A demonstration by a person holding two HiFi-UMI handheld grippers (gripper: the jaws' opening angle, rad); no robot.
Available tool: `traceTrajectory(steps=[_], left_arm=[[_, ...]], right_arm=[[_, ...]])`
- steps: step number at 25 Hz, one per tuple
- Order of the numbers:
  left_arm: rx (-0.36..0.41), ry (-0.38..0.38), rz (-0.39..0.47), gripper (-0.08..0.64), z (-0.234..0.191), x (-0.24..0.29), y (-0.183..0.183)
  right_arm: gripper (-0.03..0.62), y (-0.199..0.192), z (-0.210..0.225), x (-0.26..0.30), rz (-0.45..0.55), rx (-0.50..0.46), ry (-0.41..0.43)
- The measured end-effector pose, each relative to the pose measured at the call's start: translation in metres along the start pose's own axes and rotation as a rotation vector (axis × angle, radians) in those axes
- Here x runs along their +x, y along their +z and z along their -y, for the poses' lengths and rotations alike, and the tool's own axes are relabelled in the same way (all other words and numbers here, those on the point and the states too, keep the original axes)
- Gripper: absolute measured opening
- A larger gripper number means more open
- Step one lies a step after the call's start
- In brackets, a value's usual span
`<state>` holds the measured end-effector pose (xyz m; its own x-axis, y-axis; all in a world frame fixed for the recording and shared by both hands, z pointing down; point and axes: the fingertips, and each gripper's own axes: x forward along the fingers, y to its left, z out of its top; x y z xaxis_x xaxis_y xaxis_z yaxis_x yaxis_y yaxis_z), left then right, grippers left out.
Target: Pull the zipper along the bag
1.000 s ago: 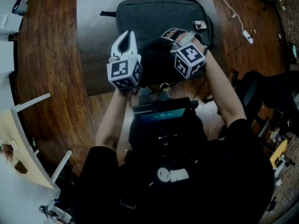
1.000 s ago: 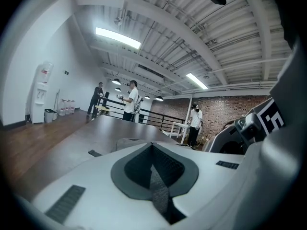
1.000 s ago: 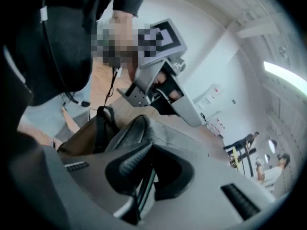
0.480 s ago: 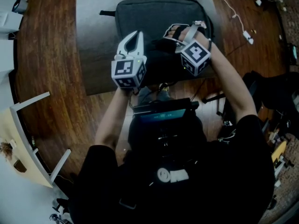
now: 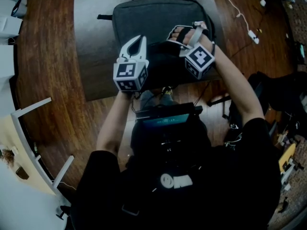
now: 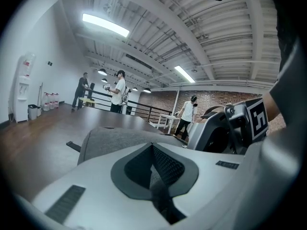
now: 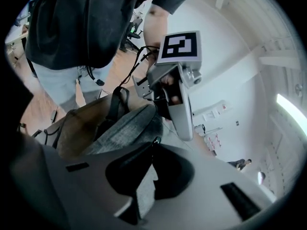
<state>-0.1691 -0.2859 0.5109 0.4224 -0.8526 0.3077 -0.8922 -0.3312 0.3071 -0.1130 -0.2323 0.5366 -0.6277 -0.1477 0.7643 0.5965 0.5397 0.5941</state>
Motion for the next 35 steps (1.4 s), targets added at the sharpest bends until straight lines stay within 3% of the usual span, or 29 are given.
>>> traceTrajectory(steps=[35], left_arm=[[0.103,0.090,-0.101,0.003,0.005,0.025,-0.024]], right_arm=[[0.025,-0.060,-0.035,-0.038,0.003,0.148,-0.053]])
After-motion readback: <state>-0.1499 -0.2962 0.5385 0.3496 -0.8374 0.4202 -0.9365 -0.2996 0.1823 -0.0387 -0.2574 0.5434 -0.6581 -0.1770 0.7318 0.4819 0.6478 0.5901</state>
